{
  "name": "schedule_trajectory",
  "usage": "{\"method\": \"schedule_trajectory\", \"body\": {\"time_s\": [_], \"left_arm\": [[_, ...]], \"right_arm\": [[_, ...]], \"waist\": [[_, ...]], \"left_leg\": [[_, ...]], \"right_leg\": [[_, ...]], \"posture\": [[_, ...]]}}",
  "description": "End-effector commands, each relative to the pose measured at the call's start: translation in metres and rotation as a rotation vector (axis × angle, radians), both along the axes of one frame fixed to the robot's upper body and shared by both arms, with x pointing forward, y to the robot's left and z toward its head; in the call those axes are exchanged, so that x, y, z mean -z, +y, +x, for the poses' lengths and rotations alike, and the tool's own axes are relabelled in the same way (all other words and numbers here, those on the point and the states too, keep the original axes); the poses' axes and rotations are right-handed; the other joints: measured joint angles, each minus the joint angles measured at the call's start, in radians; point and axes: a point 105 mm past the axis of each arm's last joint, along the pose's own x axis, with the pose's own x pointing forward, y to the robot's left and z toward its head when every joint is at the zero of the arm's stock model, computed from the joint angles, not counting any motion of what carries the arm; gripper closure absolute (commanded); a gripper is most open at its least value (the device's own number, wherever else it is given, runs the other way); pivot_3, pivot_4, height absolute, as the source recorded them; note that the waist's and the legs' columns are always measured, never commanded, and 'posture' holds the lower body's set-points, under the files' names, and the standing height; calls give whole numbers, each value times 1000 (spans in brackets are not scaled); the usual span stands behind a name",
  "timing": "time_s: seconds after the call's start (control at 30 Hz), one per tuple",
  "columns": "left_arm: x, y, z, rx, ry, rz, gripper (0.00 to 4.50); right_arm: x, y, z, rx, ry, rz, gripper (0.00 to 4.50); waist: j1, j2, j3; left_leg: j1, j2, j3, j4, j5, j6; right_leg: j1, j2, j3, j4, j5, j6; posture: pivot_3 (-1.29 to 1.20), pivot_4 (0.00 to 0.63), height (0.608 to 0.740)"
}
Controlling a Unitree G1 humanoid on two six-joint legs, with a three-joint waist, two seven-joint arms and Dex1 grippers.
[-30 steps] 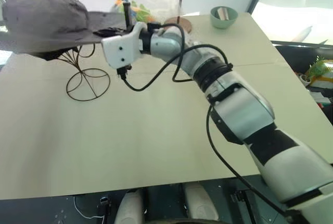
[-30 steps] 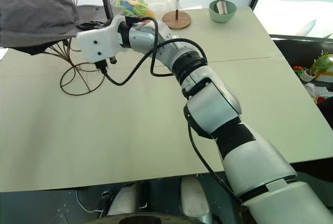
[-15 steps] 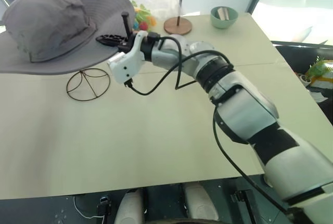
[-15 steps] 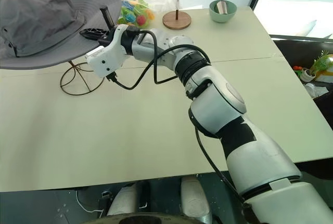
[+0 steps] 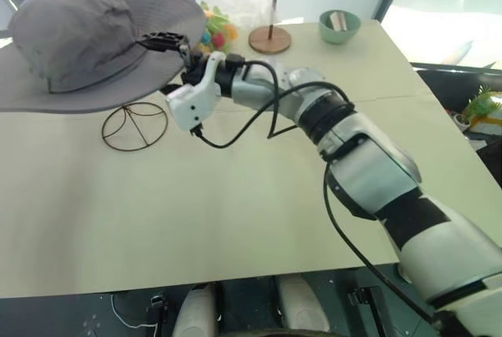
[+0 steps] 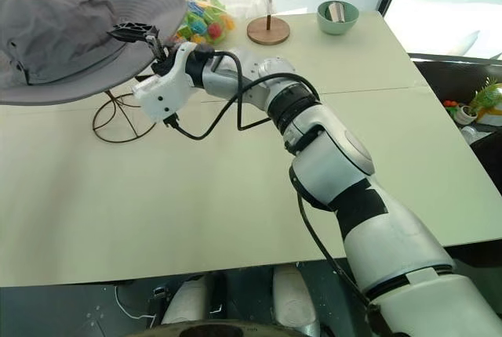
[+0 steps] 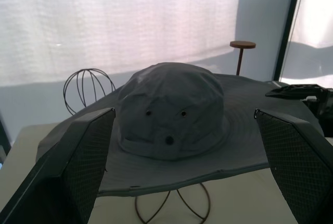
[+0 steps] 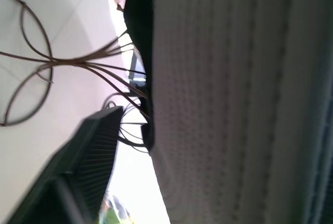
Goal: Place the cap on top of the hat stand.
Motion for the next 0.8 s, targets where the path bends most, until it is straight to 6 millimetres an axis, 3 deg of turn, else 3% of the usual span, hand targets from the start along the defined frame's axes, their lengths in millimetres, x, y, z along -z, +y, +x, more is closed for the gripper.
{"method": "schedule_trajectory", "body": {"time_s": [0.03,0.17,0.33,0.43,0.53,0.73,0.8], "left_arm": [[-8,-2,6,9,-9,31,0],[-5,-1,15,27,20,39,0],[1,9,17,7,68,66,0],[3,20,10,-27,92,91,0],[1,26,3,-44,103,123,0],[0,30,-9,-65,115,147,0],[1,31,-12,-68,120,145,0]], "right_arm": [[-17,-6,-9,-34,-40,29,30],[-19,-32,-16,-50,-61,14,30],[-20,-87,-30,-26,41,5,30],[-20,-127,-37,8,307,-13,30],[-42,-165,-34,53,676,55,30],[-76,-215,-16,101,1207,220,30],[-83,-228,-14,92,1308,245,30]], "waist": [[0,0,0],[3,-1,0],[11,-1,0],[17,-1,1],[22,-1,1],[29,-1,2],[32,0,2]], "left_leg": [[0,0,0,0,0,0],[0,0,0,0,0,0],[0,0,-1,0,-2,4],[0,0,-1,0,-3,6],[0,1,-1,1,-3,6],[1,1,-1,1,-3,6],[1,1,-1,0,-4,6]], "right_leg": [[0,0,0,0,0,0],[0,0,-1,0,0,0],[2,0,-2,0,0,0],[2,0,-2,-1,0,0],[2,0,-2,-1,0,0],[3,-2,-2,-2,0,-1],[3,-3,-2,-3,0,-1]], "posture": [[0,150,739],[0,150,739],[0,150,739],[0,150,739],[0,150,739],[0,150,739],[0,150,739]]}}
